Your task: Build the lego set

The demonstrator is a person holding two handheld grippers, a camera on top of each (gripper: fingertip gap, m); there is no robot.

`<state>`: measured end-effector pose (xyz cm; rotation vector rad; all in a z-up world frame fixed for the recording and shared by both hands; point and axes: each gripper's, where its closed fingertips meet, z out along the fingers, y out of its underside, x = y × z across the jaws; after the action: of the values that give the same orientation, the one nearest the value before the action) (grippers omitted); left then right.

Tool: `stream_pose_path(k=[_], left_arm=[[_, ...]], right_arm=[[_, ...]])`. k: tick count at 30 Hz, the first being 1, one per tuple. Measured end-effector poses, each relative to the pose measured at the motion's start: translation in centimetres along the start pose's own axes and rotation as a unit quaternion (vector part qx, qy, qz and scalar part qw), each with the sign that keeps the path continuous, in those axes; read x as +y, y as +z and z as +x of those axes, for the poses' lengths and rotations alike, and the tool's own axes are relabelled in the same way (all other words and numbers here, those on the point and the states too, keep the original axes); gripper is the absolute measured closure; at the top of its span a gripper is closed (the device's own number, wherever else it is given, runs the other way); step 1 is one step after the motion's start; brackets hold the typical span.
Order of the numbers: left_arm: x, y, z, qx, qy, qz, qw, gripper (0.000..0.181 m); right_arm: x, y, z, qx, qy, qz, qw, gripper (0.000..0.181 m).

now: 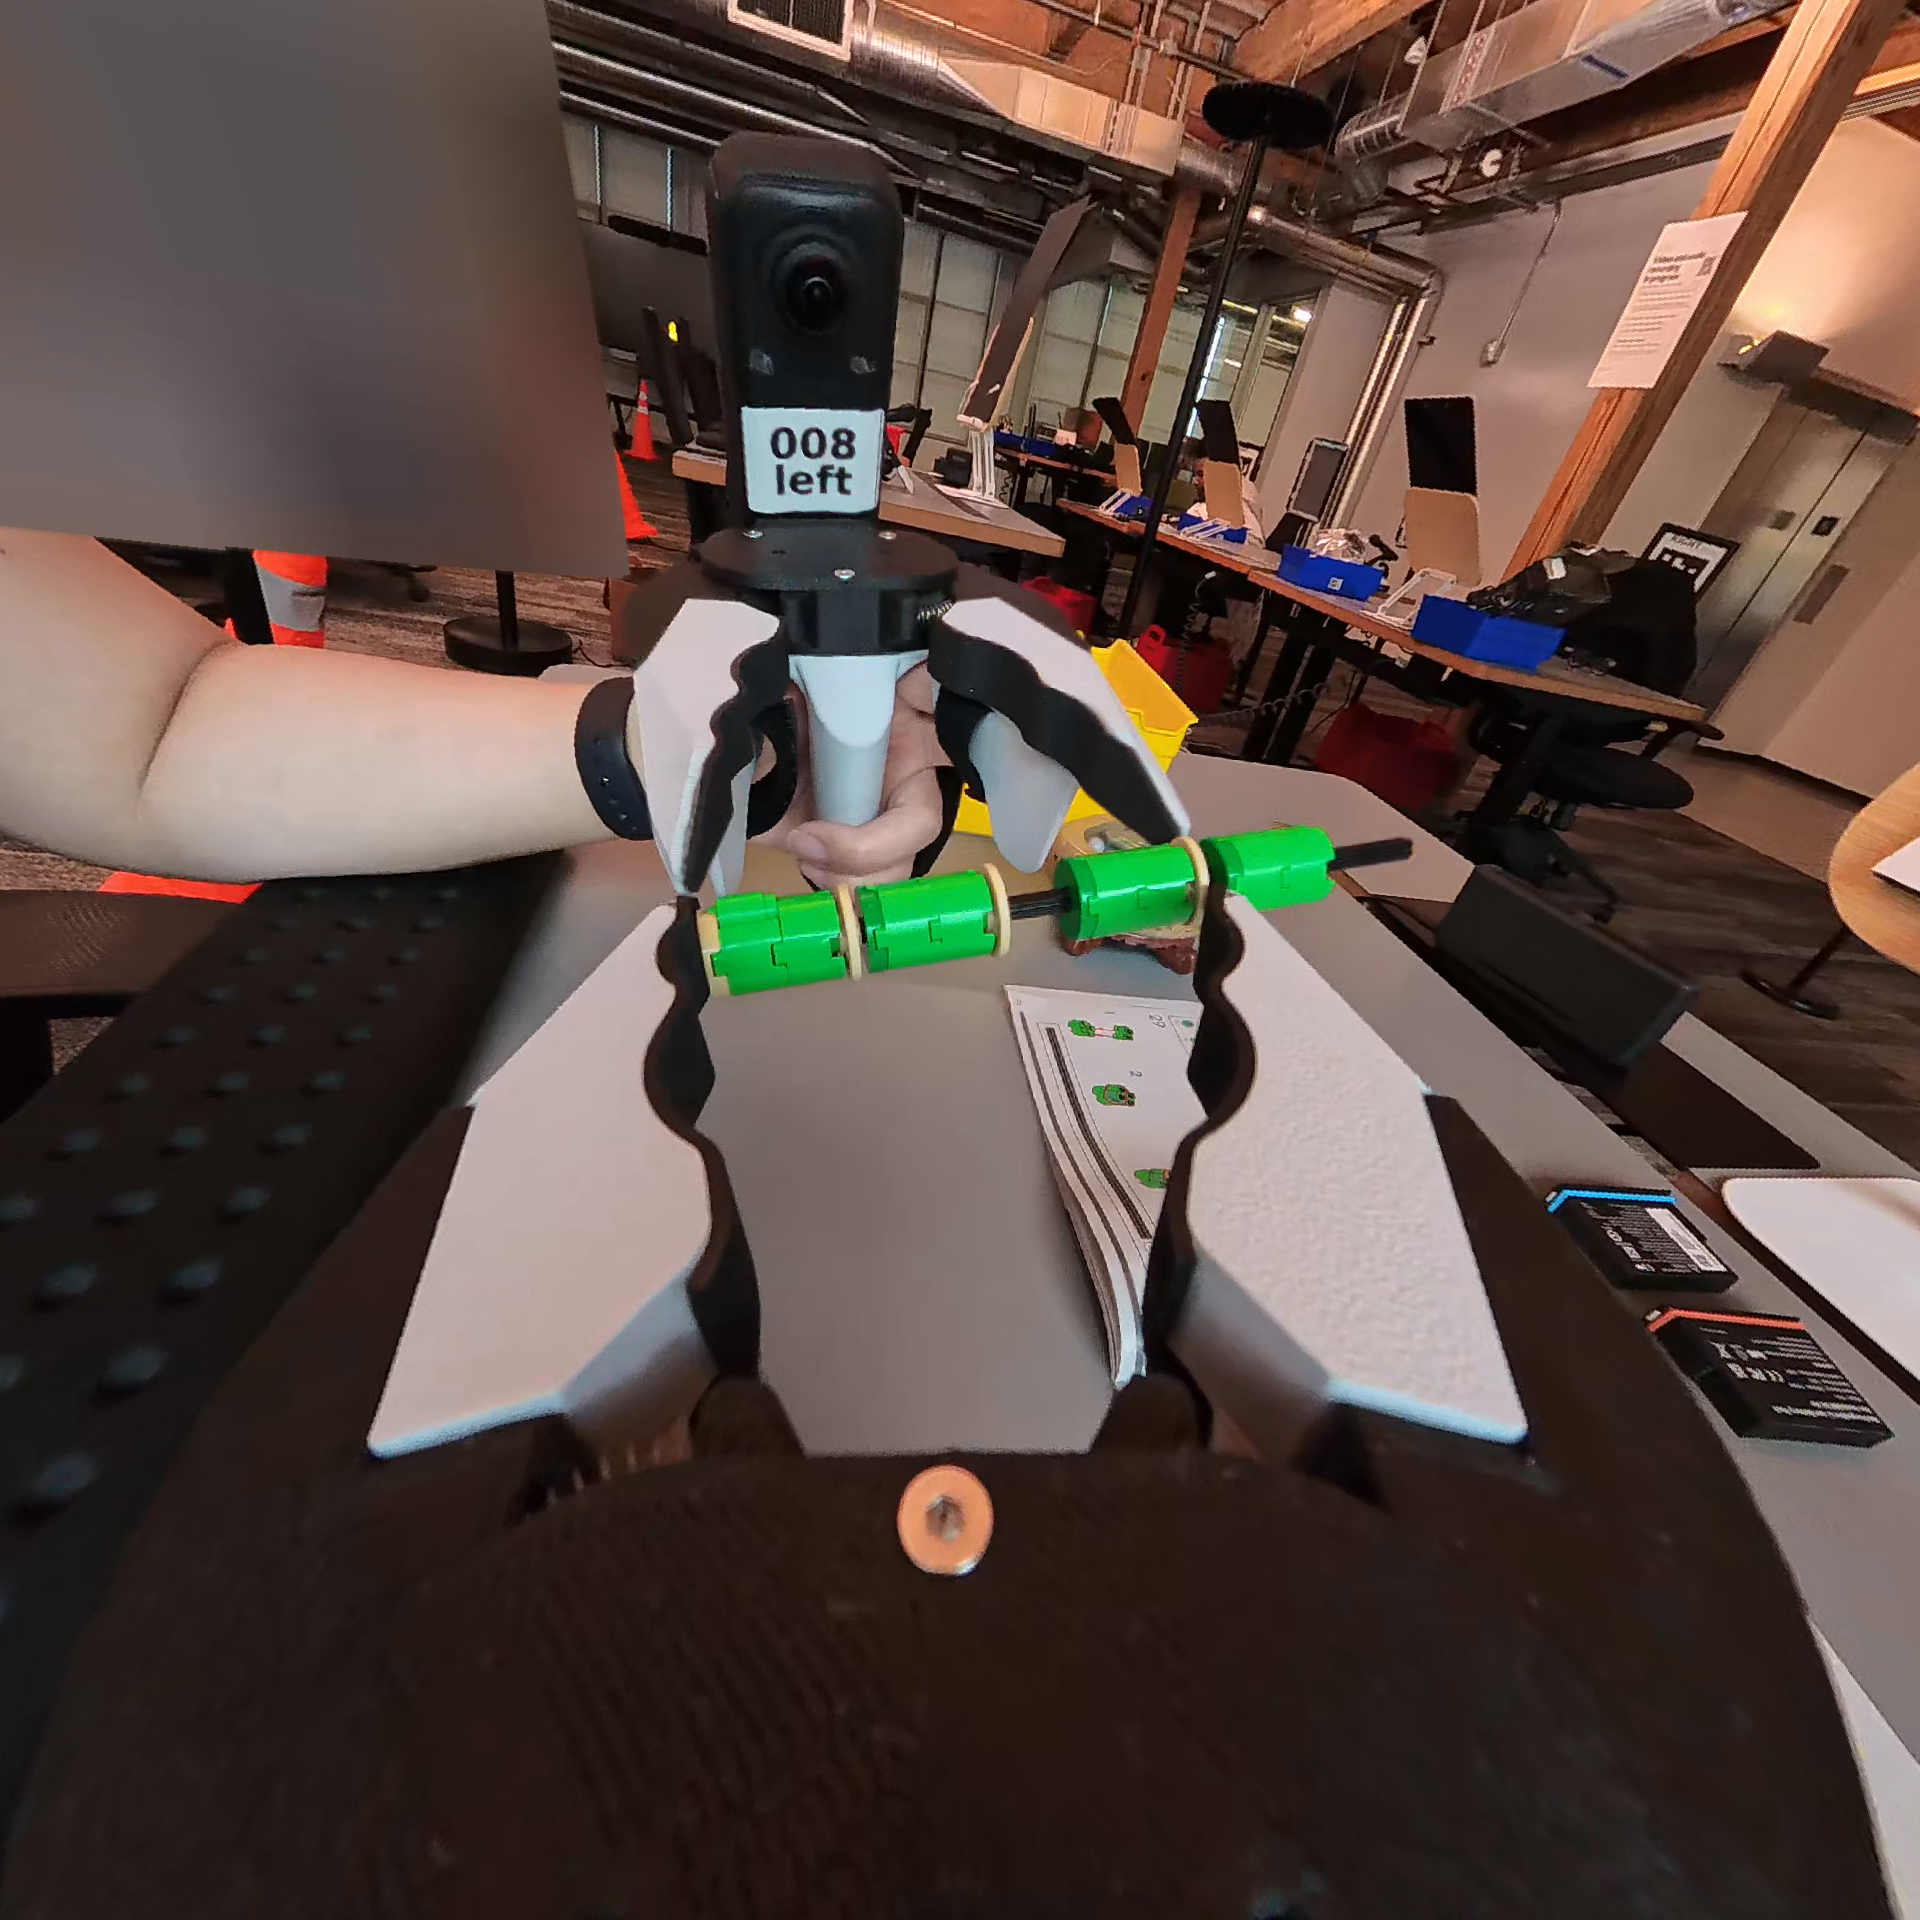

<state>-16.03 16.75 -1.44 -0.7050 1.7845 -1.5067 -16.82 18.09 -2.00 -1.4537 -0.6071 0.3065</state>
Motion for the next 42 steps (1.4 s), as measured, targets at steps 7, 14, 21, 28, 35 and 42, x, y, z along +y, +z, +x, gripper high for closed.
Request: stream_pose_path(k=[7, 14, 21, 28, 35, 42], left_arm=[[0.1, 0.1, 0.0, 0.002, -0.006, 0.001, 1.000, 0.093], [0.0, 0.2, 0.1, -0.004, 0.003, 0.004, 1.000, 0.094], [0.5, 0.2, 0.0, -0.015, 0.028, -0.012, 0.999, 0.102], [0.0, -0.5, -0.6, -0.015, -0.012, 0.004, 1.000, 0.096], [-0.1, -0.7, -2.2, 0.080, -0.342, 0.059, 0.934, 0.109], [1.2, 1.5, 0.5, 0.165, -0.407, 0.031, 0.898, 0.145]], right_arm=[[0.2, 0.0, 0.1, 0.001, 0.000, -0.003, 1.000, 0.087], [0.2, 0.0, -0.1, -0.001, -0.003, -0.006, 1.000, 0.088], [0.7, 0.3, -0.5, -0.009, -0.009, -0.022, 1.000, 0.088], [0.4, 0.1, -0.2, -0.008, 0.007, -0.013, 1.000, 0.088], [-0.4, -0.3, 0.8, 0.068, -0.112, -0.022, 0.991, 0.088], [-0.2, 0.1, 1.3, 0.119, -0.188, -0.044, 0.974, 0.088]])
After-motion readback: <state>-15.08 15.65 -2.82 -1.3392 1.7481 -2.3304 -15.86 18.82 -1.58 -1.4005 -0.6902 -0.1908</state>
